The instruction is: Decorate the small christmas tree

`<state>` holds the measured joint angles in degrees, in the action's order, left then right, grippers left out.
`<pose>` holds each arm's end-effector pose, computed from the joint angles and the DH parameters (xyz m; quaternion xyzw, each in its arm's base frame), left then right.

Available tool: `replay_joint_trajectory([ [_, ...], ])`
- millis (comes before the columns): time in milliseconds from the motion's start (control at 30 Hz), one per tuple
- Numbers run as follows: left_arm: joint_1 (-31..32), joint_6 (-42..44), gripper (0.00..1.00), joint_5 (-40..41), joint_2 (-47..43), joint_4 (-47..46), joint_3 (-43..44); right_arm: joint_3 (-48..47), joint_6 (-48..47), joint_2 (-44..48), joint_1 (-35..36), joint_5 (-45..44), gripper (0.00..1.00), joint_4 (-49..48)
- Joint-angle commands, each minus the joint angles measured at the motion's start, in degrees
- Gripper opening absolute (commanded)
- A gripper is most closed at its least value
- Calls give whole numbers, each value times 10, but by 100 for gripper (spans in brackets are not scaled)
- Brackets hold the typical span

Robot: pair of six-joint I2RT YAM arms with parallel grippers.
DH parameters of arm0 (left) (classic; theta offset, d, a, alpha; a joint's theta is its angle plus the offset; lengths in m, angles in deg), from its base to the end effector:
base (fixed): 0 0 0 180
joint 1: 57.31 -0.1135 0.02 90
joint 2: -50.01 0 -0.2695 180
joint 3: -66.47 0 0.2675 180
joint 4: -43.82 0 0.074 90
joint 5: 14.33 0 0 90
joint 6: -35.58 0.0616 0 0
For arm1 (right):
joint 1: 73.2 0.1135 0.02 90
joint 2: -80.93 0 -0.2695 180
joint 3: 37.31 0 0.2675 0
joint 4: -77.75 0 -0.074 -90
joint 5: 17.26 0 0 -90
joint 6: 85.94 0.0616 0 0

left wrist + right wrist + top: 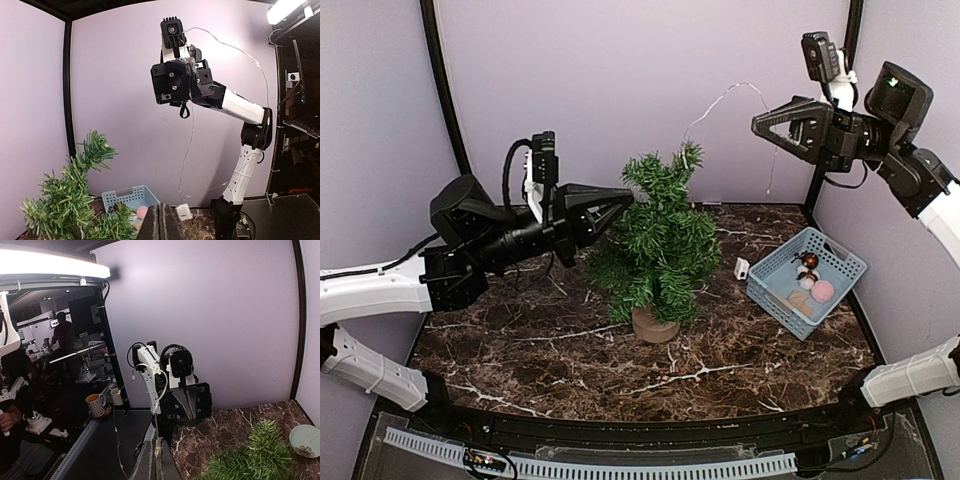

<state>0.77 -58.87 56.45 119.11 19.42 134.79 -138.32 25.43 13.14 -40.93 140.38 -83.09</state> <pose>0.1480 -0.2759 0.4146 0.3682 0.4187 -0.5063 0.6579 0.1695 0.1744 0.5332 -0.4853 0.4672 0.6011 0.4300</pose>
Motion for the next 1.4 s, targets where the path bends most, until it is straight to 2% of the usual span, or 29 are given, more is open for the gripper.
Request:
replay_joint_trajectory([
  [0,1,10,0,34,-13,21,-29,13,-32,12,4,-45,0,17],
  [200,-18,-11,0,47,-16,6,-46,2,-55,5,4,-69,0,34],
  [367,-37,-10,0,43,-5,10,-18,-19,-84,0,4,-90,0,54],
  [733,-115,-48,0,72,26,2,13,-44,-125,-1,4,-202,0,75],
  [1000,-128,-73,0,82,46,9,-7,-30,-152,-5,3,-277,0,115],
  [1167,-129,-91,0,72,33,9,-30,-14,-155,-1,3,-287,0,118],
  [1233,-132,-95,4,72,25,18,-33,-12,-156,-1,3,-288,0,120],
  [1300,-135,-102,19,70,16,30,-34,-10,-157,-1,3,-288,0,120],
  [1333,-136,-104,31,67,12,35,-34,-10,-157,-1,3,-287,0,121],
  [1367,-137,-108,37,66,5,44,-35,-10,-157,-1,3,-287,0,122],
])
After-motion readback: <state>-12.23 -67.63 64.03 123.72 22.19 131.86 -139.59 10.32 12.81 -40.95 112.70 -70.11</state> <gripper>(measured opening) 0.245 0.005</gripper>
